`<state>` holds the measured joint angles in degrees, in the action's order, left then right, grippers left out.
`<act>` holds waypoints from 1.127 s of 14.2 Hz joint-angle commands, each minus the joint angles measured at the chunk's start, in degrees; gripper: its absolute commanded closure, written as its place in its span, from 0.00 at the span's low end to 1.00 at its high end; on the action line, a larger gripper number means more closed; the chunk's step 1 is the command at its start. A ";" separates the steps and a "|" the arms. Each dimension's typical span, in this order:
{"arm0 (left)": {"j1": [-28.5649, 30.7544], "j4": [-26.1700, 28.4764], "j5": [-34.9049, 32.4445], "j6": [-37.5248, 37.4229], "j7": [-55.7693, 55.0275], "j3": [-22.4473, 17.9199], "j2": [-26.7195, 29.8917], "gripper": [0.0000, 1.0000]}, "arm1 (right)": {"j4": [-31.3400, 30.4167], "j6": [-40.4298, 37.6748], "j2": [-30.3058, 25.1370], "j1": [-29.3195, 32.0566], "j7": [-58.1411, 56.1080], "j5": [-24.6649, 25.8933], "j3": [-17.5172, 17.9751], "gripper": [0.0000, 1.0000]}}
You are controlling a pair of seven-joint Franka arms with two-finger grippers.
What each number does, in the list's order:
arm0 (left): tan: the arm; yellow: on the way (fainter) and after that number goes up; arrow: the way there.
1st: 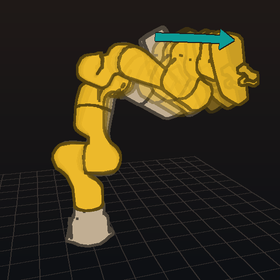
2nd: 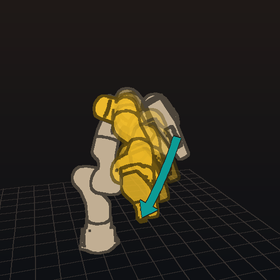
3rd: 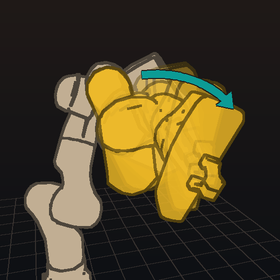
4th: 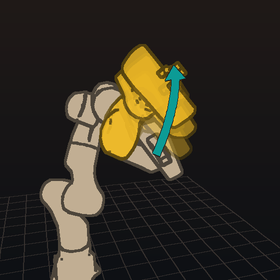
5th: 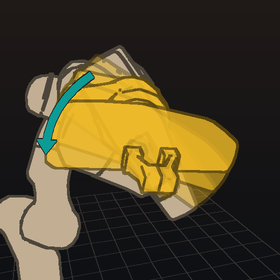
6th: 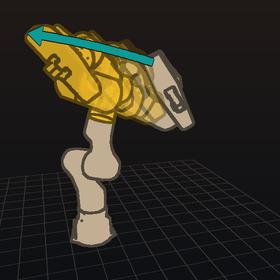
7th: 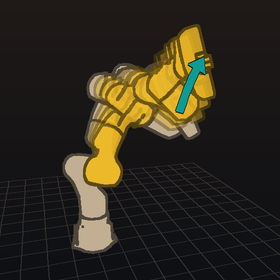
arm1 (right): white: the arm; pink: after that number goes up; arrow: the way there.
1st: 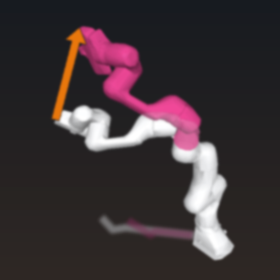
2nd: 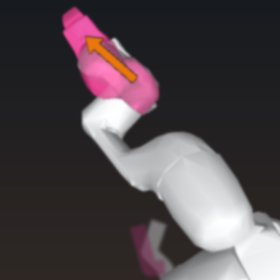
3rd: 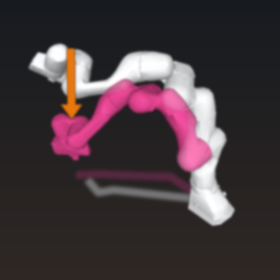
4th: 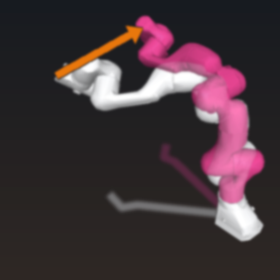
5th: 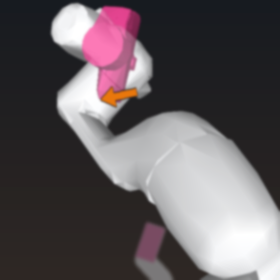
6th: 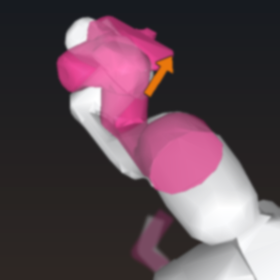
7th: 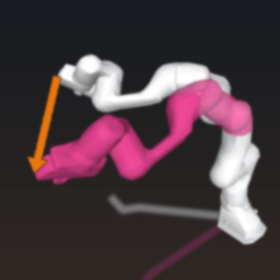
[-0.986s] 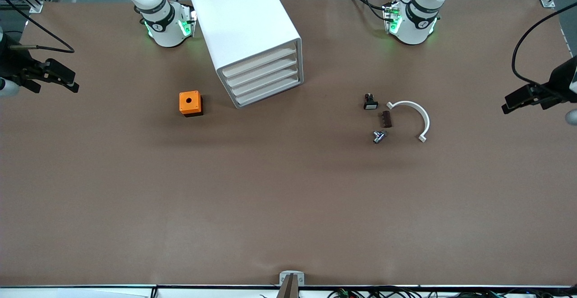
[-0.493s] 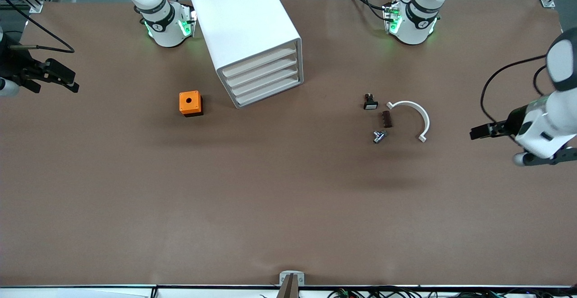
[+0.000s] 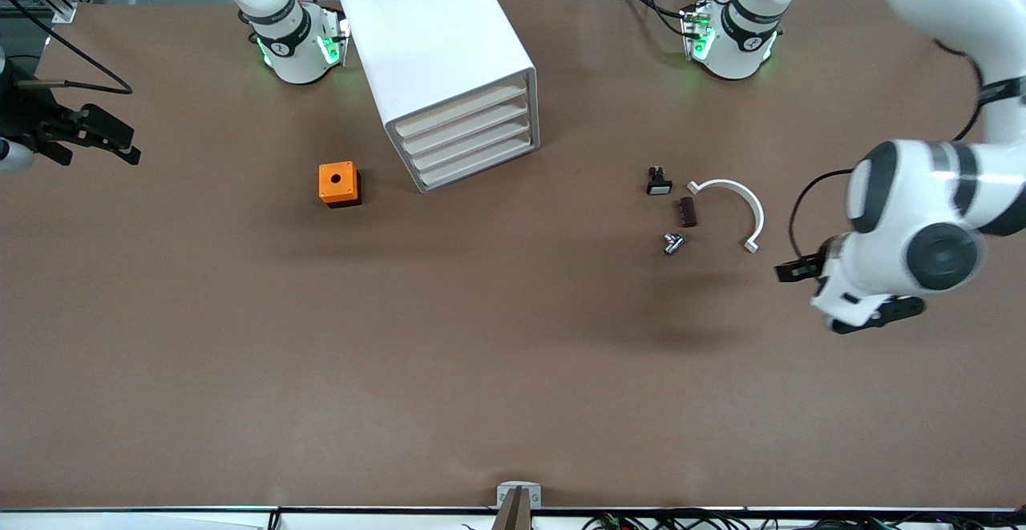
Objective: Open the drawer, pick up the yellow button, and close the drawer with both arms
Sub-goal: 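Reach the left gripper toward the drawer handle of the white cabinet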
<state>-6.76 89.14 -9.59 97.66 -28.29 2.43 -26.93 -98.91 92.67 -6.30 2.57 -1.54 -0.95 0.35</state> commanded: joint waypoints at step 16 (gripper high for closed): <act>-10.64 -11.53 31.54 -20.48 -55.87 -0.05 -8.66 0.01 | -0.49 -0.82 -0.99 -0.02 0.14 -0.19 0.00 0.00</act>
<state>-16.09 79.53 18.23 80.03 -78.42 2.70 -33.55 -98.91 92.25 -6.30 2.57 -1.55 -0.95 0.35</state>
